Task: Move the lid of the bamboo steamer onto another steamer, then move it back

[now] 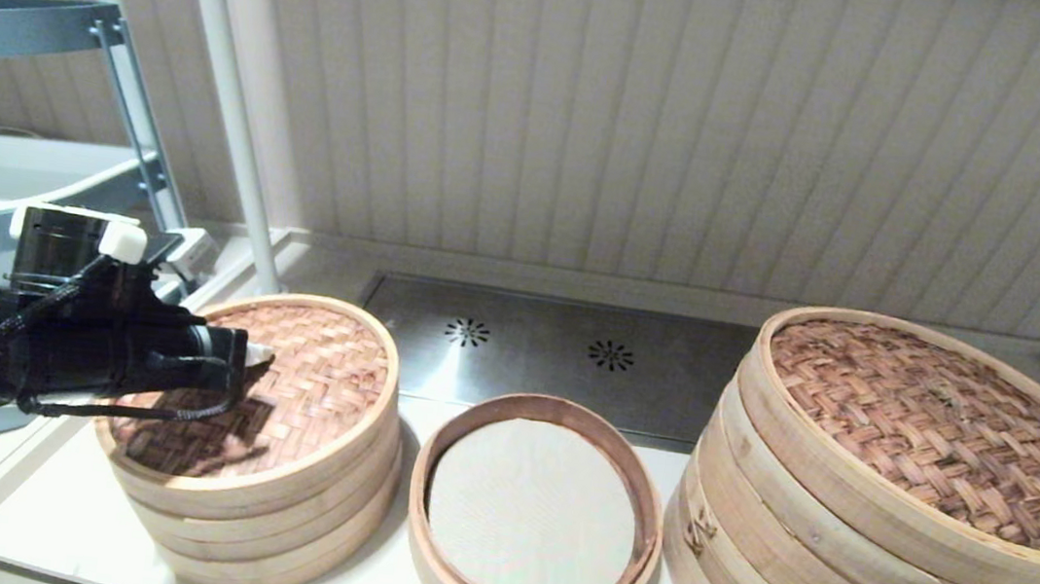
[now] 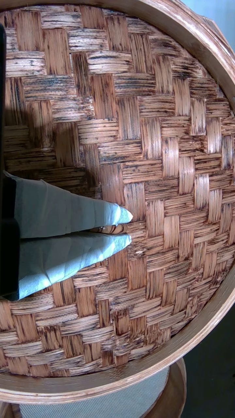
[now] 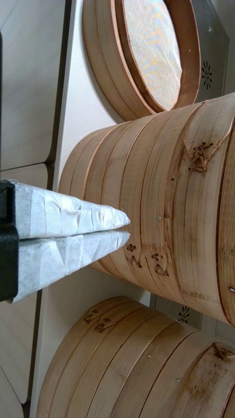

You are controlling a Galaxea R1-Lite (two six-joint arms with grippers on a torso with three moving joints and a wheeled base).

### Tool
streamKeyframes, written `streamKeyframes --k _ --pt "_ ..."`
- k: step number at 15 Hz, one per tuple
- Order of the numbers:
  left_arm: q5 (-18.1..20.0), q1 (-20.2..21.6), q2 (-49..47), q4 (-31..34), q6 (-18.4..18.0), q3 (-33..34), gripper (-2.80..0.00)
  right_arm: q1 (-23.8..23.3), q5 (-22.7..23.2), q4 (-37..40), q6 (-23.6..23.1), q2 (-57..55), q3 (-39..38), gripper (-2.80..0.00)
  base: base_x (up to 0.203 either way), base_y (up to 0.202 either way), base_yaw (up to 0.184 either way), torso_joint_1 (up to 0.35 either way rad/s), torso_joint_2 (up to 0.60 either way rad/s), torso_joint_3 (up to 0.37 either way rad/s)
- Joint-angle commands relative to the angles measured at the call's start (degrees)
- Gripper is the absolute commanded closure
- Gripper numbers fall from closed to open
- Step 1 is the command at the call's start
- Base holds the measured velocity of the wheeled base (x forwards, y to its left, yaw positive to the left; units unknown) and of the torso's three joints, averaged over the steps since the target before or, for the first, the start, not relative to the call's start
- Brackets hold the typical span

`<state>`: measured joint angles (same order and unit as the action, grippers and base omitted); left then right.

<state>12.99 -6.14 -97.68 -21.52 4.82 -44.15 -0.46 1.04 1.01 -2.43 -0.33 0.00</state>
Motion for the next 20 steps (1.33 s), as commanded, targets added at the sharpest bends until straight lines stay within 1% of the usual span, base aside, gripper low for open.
streamKeyframes --k 1,7,11,12,14,17,20 --pt "0.11 -0.01 -0.03 -0.19 -0.07 0.23 -2.8 0.02 0.02 -0.05 -0.04 -0.02 0.0 0.0 0.0 0.0 0.0 0.0 0.0 0.0" --pt "0.2 -0.01 1.74 -0.19 0.19 -0.06 -2.8 0.02 0.02 0.04 -0.04 -0.02 0.0 0.0 0.0 0.0 0.0 0.0 0.0 0.0" --pt "0.18 0.16 9.02 0.0 0.18 -0.22 -2.8 0.02 0.02 -0.05 -0.04 -0.02 0.0 0.0 0.0 0.0 0.0 0.0 0.0 0.0" --pt "0.14 0.18 12.12 0.4 0.14 -0.14 0.0 0.02 0.02 -0.03 -0.04 -0.02 0.0 0.0 0.0 0.0 0.0 0.0 0.0 0.0" --pt "-0.01 0.36 17.06 2.2 0.0 0.13 0.0 0.02 0.02 0.02 -0.04 -0.02 -0.09 0.0 0.0 0.0 0.0 0.0 0.0 0.0" --pt "-0.21 1.46 27.75 7.48 0.0 1.12 0.0 0.02 0.02 0.04 -0.04 -0.02 -0.08 0.0 0.0 0.0 0.0 0.0 0.0 0.0" --pt "-0.22 4.46 39.86 10.52 -0.03 5.8 0.0 0.02 0.02 0.04 -0.04 -0.02 -0.06 0.0 0.0 0.0 0.0 0.0 0.0 0.0"
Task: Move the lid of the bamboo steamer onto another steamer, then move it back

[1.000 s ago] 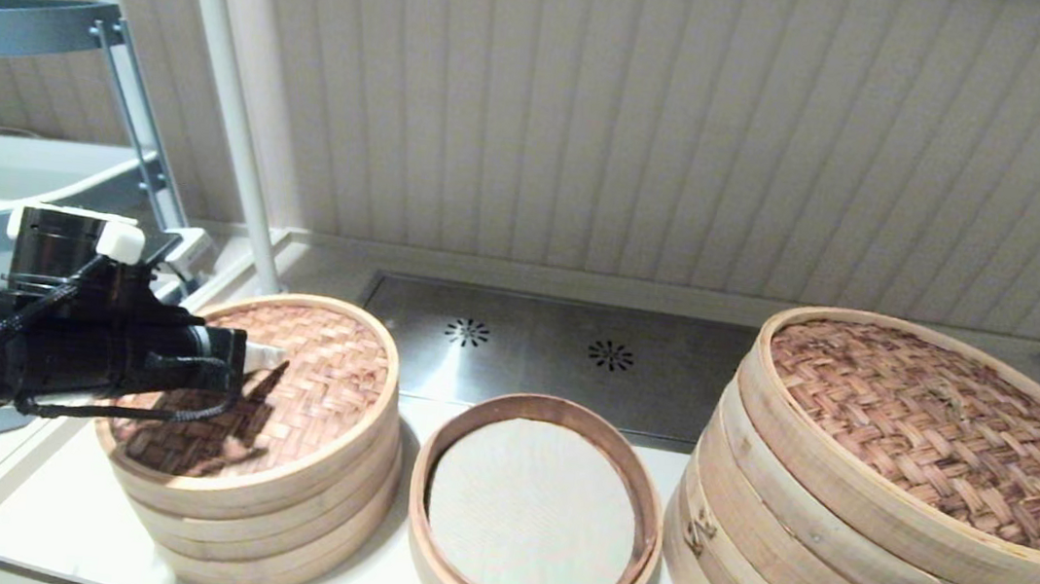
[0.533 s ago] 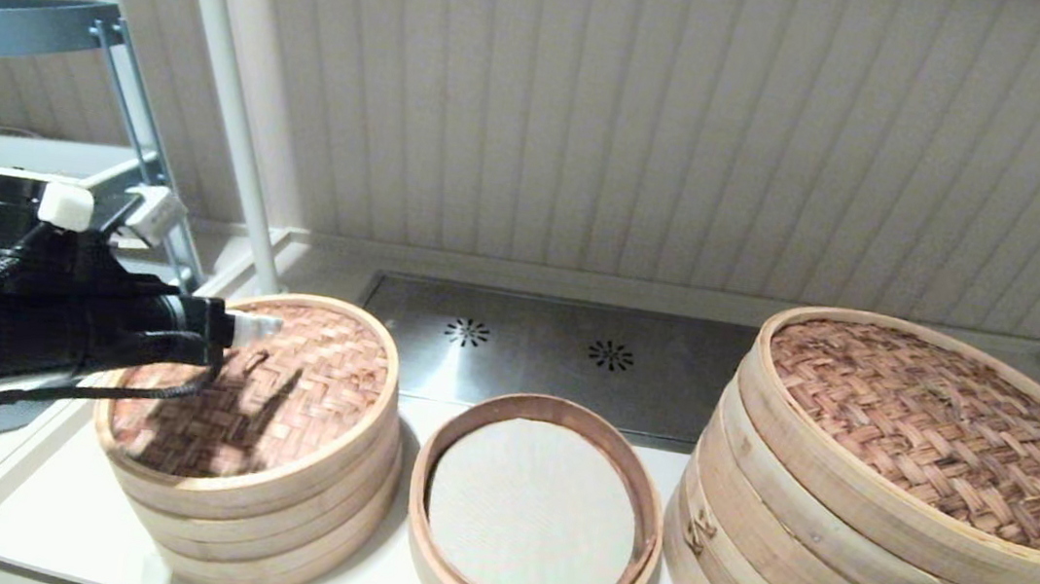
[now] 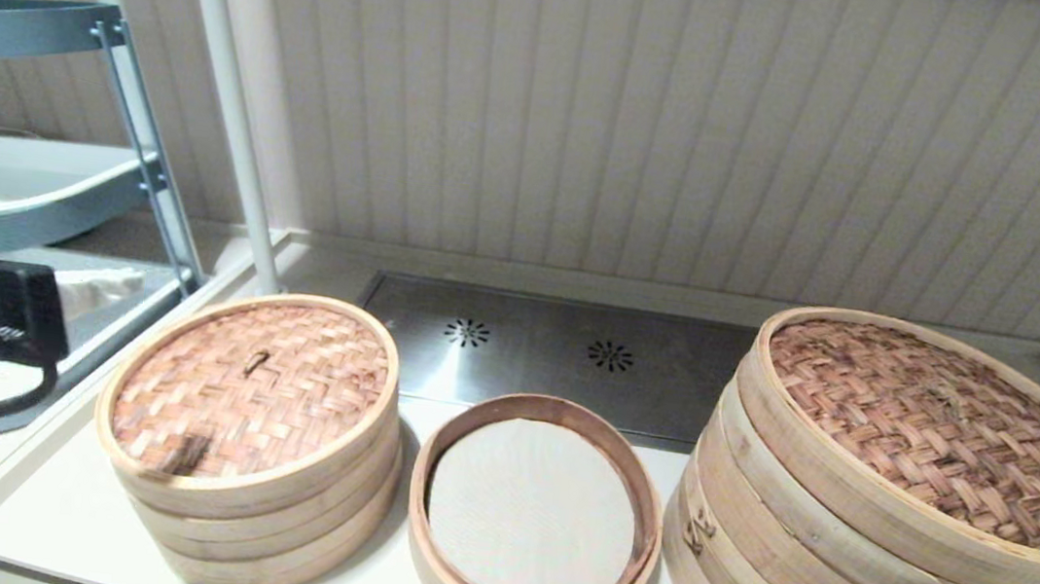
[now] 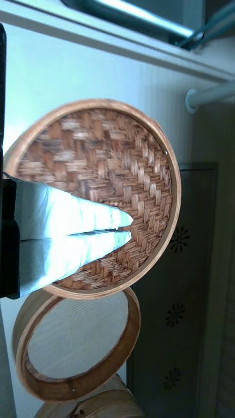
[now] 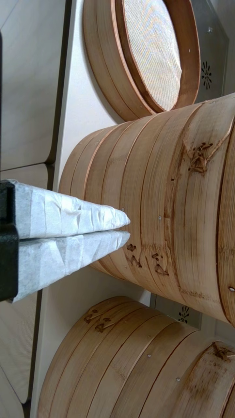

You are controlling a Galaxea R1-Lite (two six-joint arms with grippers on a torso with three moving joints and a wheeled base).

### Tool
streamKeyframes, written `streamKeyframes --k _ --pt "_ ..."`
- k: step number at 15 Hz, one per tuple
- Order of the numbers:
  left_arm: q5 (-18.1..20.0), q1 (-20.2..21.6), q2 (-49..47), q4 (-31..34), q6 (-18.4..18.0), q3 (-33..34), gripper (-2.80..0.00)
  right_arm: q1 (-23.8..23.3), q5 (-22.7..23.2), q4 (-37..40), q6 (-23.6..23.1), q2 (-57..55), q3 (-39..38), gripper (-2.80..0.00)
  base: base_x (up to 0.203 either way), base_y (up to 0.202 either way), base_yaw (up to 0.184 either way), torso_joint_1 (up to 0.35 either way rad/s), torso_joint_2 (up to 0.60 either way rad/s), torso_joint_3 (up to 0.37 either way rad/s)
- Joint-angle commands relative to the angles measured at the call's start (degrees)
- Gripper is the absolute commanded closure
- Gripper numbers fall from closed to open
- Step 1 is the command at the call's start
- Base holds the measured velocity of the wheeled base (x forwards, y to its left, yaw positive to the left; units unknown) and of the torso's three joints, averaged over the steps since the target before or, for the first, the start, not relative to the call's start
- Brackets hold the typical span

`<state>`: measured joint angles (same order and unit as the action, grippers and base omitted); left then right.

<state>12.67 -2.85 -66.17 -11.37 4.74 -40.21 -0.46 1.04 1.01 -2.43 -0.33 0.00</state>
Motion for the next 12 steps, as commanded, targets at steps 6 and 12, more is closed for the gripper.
streamKeyframes --k 6,12 --pt "0.07 2.63 35.17 10.39 0.06 19.95 0.0 0.02 0.02 -0.05 -0.04 -0.02 -0.08 0.0 0.0 0.0 0.0 0.0 0.0 0.0" --pt "1.27 2.51 48.64 15.52 0.08 35.06 0.0 0.02 0.02 -0.05 -0.04 -0.02 -0.02 0.0 0.0 0.0 0.0 0.0 0.0 0.0"
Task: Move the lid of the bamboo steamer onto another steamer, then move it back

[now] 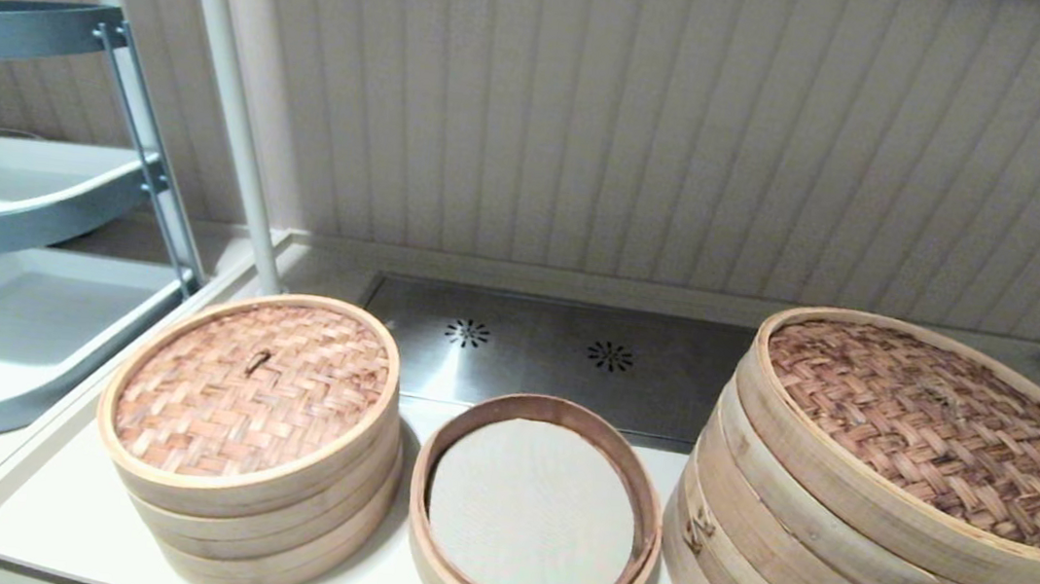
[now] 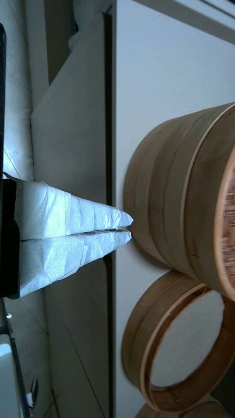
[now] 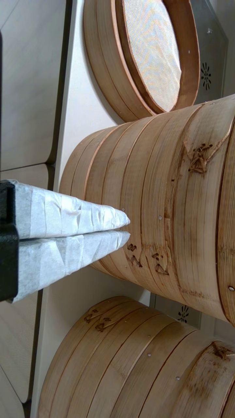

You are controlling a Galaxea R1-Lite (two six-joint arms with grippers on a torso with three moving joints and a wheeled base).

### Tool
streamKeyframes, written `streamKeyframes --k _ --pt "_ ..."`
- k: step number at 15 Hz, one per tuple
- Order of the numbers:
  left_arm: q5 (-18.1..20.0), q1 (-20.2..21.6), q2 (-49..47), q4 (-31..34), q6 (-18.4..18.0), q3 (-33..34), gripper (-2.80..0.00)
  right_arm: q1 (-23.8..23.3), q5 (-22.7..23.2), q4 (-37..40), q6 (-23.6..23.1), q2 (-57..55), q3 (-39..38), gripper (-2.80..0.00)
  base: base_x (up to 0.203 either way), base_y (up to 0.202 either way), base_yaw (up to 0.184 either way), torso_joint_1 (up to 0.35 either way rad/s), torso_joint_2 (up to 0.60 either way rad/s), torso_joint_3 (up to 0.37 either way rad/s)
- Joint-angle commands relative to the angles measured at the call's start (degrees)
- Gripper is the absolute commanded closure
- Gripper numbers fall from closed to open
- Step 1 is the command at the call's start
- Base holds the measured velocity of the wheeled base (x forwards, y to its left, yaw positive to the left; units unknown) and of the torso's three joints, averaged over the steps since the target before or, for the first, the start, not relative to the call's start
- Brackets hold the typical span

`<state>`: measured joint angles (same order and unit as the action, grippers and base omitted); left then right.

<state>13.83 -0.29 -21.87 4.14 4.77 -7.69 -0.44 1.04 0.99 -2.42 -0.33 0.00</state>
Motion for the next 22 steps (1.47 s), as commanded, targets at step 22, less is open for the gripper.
streamKeyframes --k 22 --pt "-13.81 0.03 21.78 -5.23 -5.07 8.13 0.0 -0.09 0.02 -0.02 -0.04 -0.02 -0.09 0.0 0.0 0.0 0.0 0.0 0.0 0.0"
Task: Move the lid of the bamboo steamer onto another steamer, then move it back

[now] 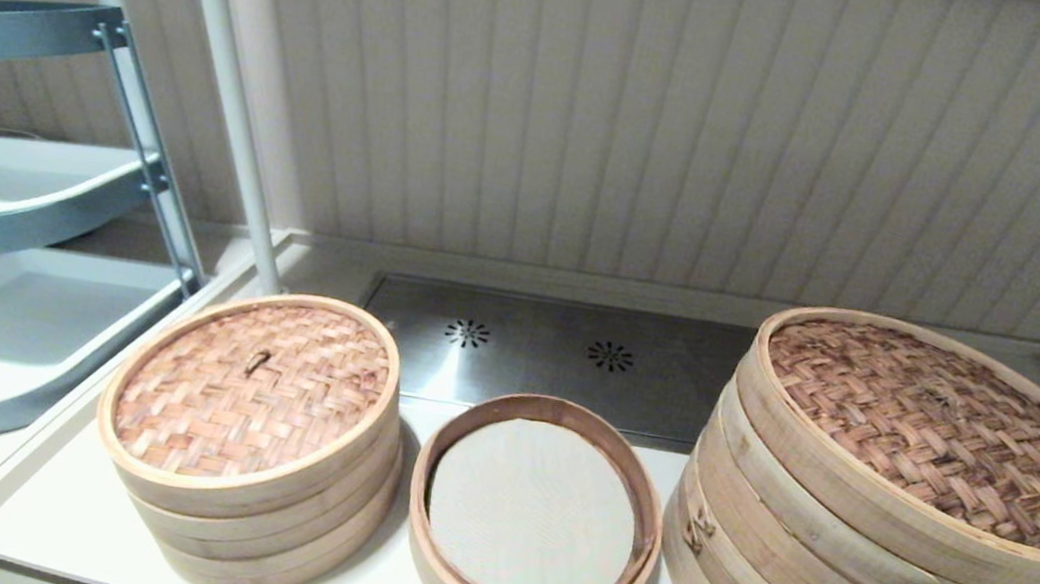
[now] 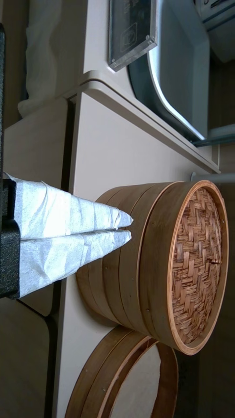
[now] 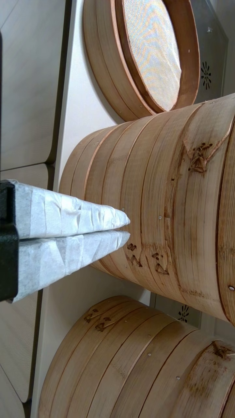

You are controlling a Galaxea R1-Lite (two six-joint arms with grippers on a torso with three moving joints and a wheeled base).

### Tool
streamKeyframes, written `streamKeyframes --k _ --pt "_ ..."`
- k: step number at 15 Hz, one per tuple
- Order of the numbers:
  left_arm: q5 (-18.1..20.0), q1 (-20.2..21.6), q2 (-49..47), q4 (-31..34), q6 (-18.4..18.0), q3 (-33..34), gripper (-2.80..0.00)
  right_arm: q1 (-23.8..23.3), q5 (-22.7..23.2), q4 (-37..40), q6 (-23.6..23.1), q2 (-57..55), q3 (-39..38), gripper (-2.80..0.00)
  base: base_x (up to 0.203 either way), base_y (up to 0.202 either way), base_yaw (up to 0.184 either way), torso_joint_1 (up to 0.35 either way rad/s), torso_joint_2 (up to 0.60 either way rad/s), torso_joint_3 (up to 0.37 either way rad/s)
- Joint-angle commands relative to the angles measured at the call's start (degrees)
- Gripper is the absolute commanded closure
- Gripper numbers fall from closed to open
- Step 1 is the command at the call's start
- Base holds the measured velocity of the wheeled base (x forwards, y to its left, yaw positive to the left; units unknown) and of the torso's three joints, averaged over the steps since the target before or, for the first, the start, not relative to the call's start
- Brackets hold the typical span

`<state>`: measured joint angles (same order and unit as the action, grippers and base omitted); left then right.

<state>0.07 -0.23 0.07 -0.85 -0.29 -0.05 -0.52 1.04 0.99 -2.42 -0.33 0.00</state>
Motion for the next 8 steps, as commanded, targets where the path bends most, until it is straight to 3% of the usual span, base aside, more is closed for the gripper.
streamKeyframes --k 1,3,5,8 --pt "-0.07 -0.01 -0.19 -0.38 -0.08 0.49 0.0 0.0 0.02 -0.02 -0.01 -0.04 -0.06 0.0 0.0 0.0 0.0 0.0 0.0 0.0" --pt "-0.07 0.06 -0.16 -0.47 -0.41 0.58 0.0 0.0 0.02 -0.02 -0.04 -0.02 -0.09 0.0 0.0 0.0 0.0 0.0 0.0 0.0" --pt "1.22 0.06 -0.16 -1.85 -3.54 1.63 0.0 0.07 0.02 0.0 0.05 -0.02 -0.09 0.0 0.0 0.0 0.0 0.0 0.0 0.0" --pt "1.66 0.0 -0.16 -1.88 -3.84 1.63 0.0 0.0 0.02 -0.02 0.05 -0.09 -0.09 0.0 0.0 0.0 0.0 0.0 0.0 0.0"
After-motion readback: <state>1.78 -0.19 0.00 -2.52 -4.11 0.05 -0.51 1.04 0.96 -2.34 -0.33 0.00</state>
